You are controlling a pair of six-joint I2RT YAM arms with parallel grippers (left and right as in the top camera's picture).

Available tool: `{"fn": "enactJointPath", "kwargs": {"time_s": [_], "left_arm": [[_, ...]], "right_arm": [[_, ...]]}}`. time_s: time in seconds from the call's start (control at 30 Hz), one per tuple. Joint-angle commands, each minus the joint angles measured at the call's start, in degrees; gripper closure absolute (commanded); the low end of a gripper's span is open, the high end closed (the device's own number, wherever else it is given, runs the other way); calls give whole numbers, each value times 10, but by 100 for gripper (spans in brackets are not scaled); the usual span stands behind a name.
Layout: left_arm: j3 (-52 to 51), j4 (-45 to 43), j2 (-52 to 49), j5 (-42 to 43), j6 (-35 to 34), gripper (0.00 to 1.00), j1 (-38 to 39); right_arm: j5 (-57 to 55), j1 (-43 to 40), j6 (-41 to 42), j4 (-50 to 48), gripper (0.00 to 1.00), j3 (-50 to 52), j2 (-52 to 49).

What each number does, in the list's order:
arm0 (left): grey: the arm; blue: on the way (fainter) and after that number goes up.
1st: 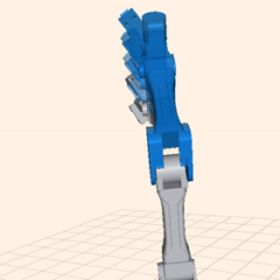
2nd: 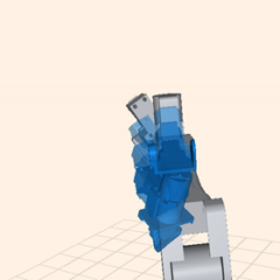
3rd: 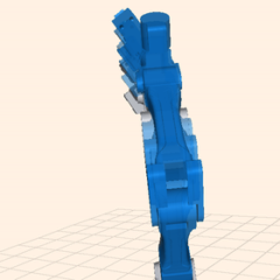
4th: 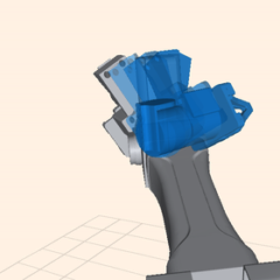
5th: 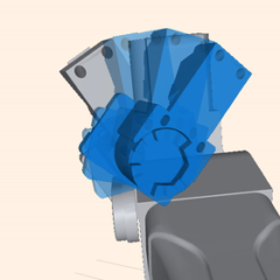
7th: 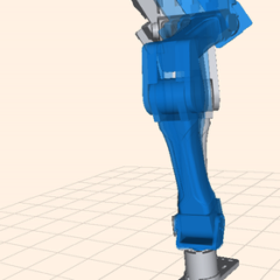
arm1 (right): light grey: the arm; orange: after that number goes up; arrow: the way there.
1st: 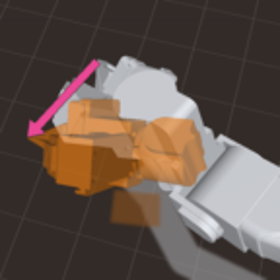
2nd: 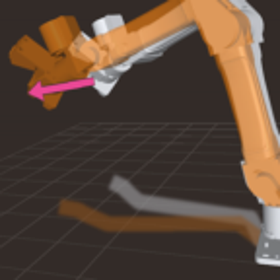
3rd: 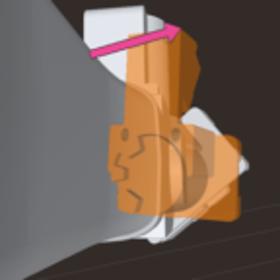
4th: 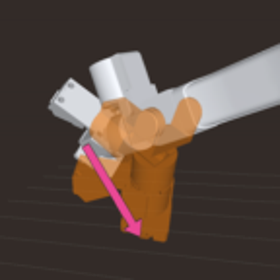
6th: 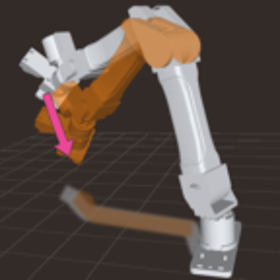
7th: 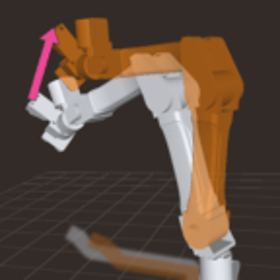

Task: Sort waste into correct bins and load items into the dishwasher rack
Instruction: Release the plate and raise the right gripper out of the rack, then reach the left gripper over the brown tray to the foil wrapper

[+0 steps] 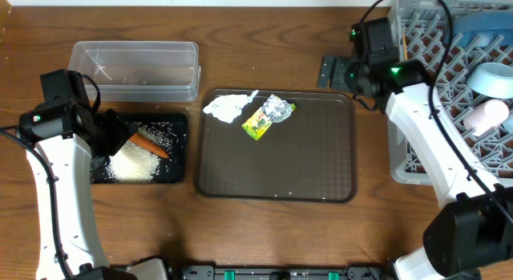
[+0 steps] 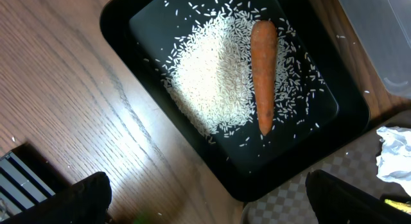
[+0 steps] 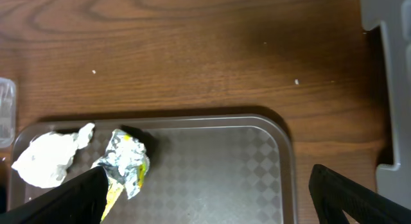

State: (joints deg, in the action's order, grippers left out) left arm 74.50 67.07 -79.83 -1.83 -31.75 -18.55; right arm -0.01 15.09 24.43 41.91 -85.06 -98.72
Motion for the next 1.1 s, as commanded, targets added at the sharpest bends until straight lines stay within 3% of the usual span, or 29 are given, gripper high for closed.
{"fn": "enactJointPath", "kwargs": {"time_s": [0.0,0.63,0.87,0.97,1.07], "left_arm": [[3,2,0,-3,-7,0,-2],[3,-13,0,1,-11,0,-2],[-12,55,0,286,-51,0,10],[-28,21,0,391,27,0,57],[-29,-9,0,404,56,0,140]], "right_arm": [[-6,-1,8,1,1,-2,12],[-6,-1,8,1,1,-2,12],[-6,-1,8,2,1,-2,12],[-6,-1,8,1,1,-2,12],[-6,-1,8,1,1,-2,12]]}}
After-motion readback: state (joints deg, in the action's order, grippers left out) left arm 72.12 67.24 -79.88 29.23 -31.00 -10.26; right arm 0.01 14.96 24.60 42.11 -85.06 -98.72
